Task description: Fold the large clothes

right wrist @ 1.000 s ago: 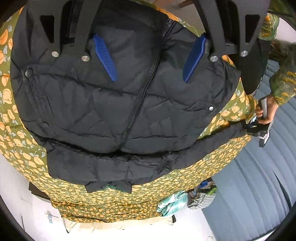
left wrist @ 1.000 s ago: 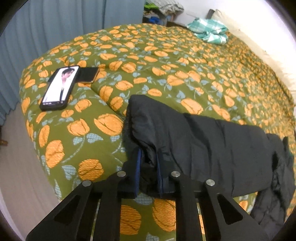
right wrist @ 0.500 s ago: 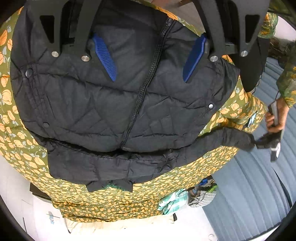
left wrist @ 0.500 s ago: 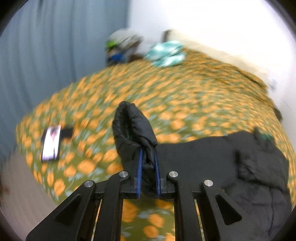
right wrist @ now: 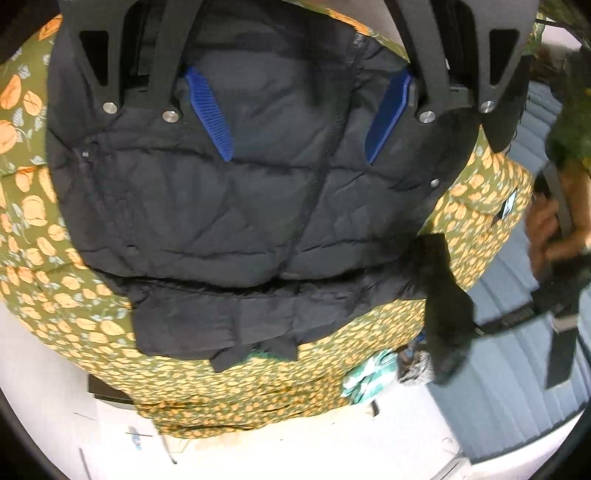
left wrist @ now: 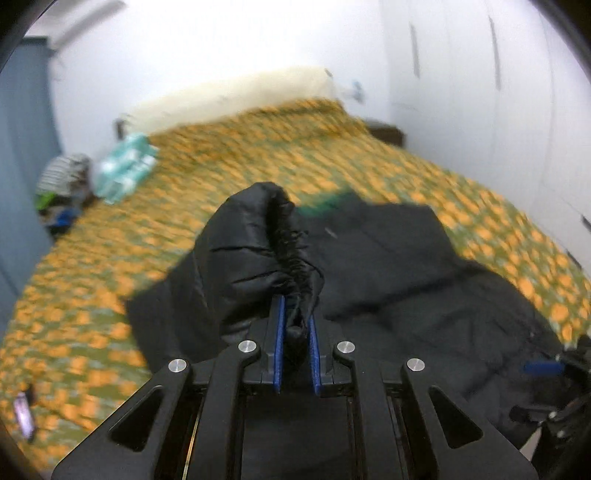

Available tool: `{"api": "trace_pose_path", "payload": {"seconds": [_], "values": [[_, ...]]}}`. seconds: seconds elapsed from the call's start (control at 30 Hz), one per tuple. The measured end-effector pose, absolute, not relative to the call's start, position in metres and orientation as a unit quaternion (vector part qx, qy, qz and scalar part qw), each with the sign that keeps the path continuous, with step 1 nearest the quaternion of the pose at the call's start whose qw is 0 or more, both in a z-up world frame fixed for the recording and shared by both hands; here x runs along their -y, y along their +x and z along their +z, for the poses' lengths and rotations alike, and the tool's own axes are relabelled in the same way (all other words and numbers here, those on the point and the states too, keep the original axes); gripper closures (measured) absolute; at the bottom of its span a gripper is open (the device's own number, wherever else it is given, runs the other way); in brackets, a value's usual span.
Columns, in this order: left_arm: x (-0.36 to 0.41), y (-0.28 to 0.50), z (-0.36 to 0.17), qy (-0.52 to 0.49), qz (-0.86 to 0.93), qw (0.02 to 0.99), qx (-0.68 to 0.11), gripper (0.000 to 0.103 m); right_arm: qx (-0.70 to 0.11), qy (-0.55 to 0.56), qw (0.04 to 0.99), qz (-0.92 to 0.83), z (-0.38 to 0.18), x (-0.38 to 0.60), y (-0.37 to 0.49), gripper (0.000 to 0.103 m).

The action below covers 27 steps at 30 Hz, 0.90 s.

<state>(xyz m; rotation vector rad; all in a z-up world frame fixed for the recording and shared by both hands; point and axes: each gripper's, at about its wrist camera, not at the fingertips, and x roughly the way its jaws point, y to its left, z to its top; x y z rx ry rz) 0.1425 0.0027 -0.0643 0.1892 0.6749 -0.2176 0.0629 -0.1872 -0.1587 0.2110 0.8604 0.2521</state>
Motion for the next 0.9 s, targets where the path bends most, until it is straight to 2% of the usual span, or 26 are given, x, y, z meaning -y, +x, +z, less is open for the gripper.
{"api": "trace_pose_path", "payload": {"seconds": [0.1,0.2,0.27,0.3,0.33,0.37,0.57,0.9], "values": [[0.036,0.150,-0.110,0.106,-0.126,0.914,-0.371,0.092,-0.413,0.117,0.897,0.103,-0.161,0.203,0.060,0.027],[0.062,0.154,-0.152,0.122,-0.151,0.889,-0.415,0.083,-0.418,0.127,0.895,0.089,-0.166,0.215,0.060,0.027],[0.070,0.149,-0.167,0.125,-0.163,0.876,-0.437,0.051,-0.423,0.135,0.892,0.083,-0.170,0.221,0.062,0.027],[0.072,0.144,-0.167,0.125,-0.165,0.876,-0.435,0.042,-0.425,0.138,0.891,0.081,-0.171,0.224,0.064,0.027],[0.071,0.134,-0.163,0.123,-0.171,0.879,-0.428,0.026,-0.426,0.141,0.890,0.079,-0.172,0.225,0.065,0.027],[0.066,0.123,-0.157,0.120,-0.176,0.882,-0.421,0.017,-0.428,0.144,0.889,0.078,-0.172,0.227,0.068,0.027],[0.015,0.078,-0.144,0.086,-0.150,0.889,-0.423,0.017,-0.442,0.166,0.874,0.115,-0.176,0.212,0.103,0.026],[-0.091,0.050,-0.146,-0.032,-0.008,0.901,-0.433,0.017,-0.475,0.153,0.844,0.198,-0.196,0.114,0.231,0.023]]}}
